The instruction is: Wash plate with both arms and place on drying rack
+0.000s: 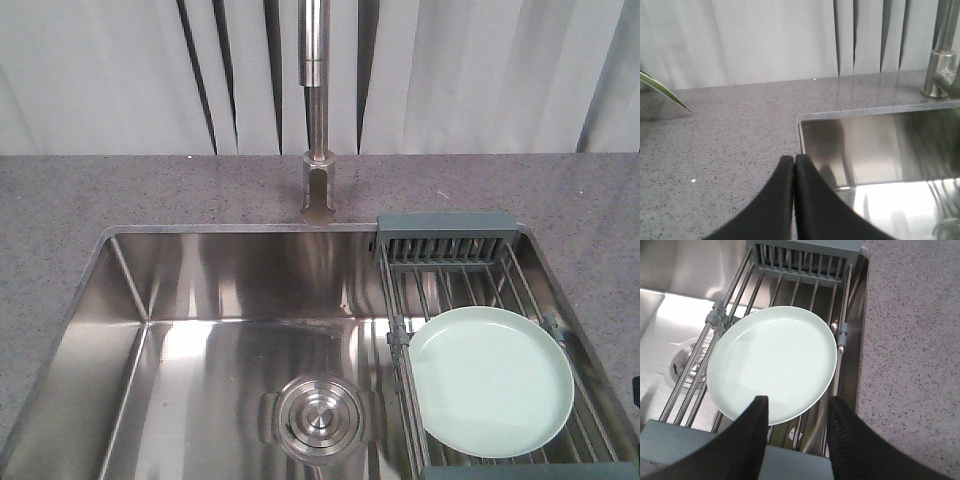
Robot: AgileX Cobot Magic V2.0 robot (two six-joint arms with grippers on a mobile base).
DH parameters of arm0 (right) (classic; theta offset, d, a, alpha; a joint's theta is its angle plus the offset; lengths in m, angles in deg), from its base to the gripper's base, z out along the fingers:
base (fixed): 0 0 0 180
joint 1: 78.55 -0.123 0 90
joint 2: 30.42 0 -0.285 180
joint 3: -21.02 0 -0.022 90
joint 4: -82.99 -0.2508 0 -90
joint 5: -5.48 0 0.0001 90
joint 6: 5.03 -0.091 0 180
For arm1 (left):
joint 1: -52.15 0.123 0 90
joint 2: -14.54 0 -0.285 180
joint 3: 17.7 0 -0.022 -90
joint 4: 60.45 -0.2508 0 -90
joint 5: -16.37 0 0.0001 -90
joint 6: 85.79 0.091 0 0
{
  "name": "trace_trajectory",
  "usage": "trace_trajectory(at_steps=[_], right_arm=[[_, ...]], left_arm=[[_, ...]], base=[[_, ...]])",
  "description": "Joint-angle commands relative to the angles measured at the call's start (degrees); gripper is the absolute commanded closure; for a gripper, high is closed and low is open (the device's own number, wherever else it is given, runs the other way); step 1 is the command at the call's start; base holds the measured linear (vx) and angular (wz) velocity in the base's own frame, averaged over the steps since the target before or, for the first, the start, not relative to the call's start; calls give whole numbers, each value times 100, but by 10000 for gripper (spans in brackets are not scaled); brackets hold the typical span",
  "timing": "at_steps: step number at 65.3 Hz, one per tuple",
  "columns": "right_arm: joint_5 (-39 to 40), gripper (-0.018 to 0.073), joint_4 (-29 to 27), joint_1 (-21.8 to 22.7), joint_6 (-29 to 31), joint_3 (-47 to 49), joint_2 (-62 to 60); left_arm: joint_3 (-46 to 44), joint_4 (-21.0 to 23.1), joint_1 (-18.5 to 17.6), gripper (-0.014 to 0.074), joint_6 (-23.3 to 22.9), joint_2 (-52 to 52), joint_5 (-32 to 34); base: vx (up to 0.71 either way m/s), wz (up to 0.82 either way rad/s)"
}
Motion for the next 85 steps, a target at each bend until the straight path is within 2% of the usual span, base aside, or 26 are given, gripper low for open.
trace_trajectory(at_steps=[1, 12, 19, 23, 27, 44, 55, 85], right_arm=[[332, 272, 24, 22, -5, 148, 7], [332, 272, 24, 22, -5, 148, 7], [327, 272, 24, 22, -5, 148, 2], [327, 272, 15, 22, -5, 148, 2], [332, 272, 23, 22, -5, 148, 2], [332, 272, 17, 22, -5, 148, 2], [332, 272, 17, 22, -5, 148, 2], [332, 272, 17, 22, -5, 148, 2]], left_arm=[[265, 62, 129, 603, -51, 404, 890], [940, 21, 256, 603, -324, 1118, 1259], [1300, 10, 256, 603, -508, 1082, 1601], [1523, -112, 256, 603, -750, 1083, 1925], [1497, -287, 256, 603, -908, 1083, 1823], [1504, -274, 256, 603, -813, 1083, 2444], [1504, -64, 256, 603, -413, 1083, 2449], [1499, -80, 256, 603, -424, 1083, 2372]], base=[[0, 0], [0, 0], [0, 0], [0, 0], [0, 0], [0, 0], [0, 0], [0, 0]])
